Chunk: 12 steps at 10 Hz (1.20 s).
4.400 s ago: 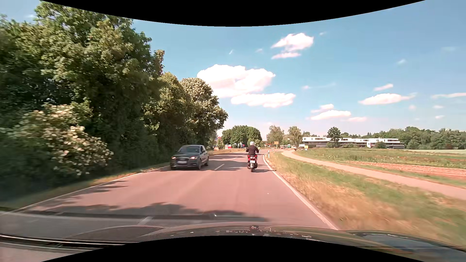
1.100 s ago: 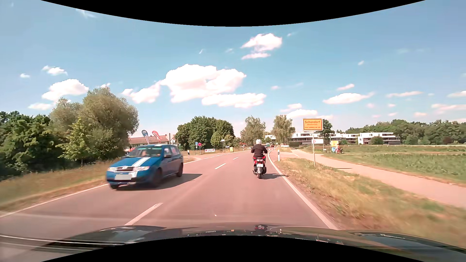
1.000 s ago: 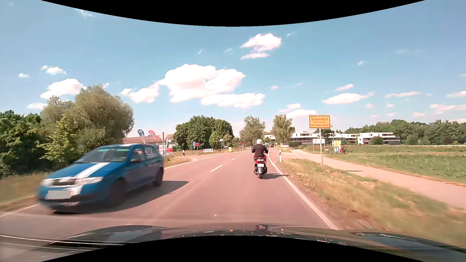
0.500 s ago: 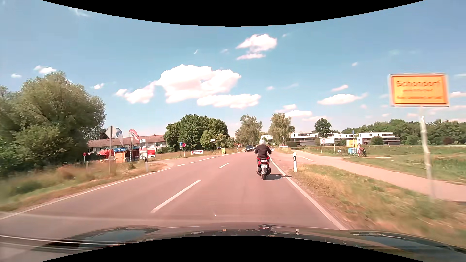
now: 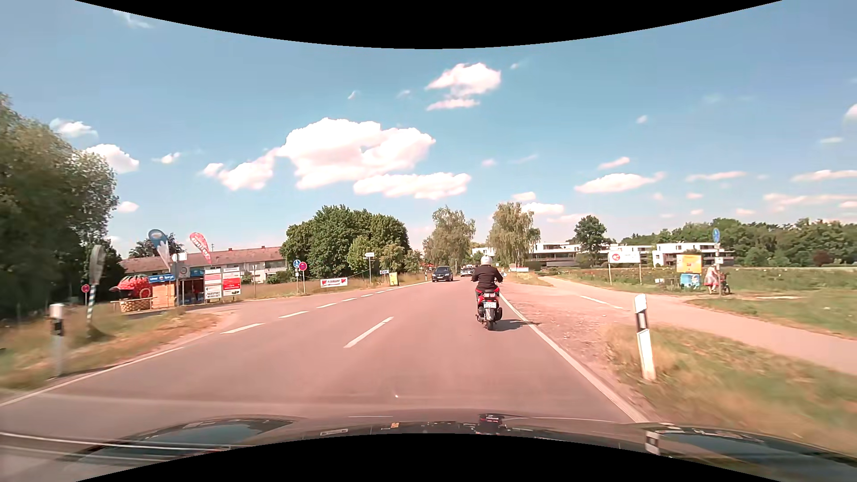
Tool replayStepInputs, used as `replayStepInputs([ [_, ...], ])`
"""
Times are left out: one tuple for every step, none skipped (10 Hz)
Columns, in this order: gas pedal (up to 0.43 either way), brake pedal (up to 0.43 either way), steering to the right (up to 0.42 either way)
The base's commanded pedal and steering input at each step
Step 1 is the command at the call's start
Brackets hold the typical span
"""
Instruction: Follow the waypoints while adhering to traffic rules and regulations
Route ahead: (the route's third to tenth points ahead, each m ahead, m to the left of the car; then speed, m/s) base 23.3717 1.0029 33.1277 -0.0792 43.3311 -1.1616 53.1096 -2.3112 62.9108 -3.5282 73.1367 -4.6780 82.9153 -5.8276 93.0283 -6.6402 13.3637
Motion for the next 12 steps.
replayStepInputs([
  [0.110, 0.012, 0.018],
  [0.110, 0.012, 0.018],
  [0.118, 0.012, 0.018],
  [0.118, 0.006, 0.018],
  [0.118, 0.012, 0.017],
  [0.118, 0.006, 0.016],
  [0.118, 0.012, 0.015],
  [0.118, 0.012, 0.015],
  [0.130, 0.006, 0.014],
  [0.138, 0.012, 0.014],
  [0.138, 0.012, 0.013],
  [0.138, 0.012, 0.013],
])
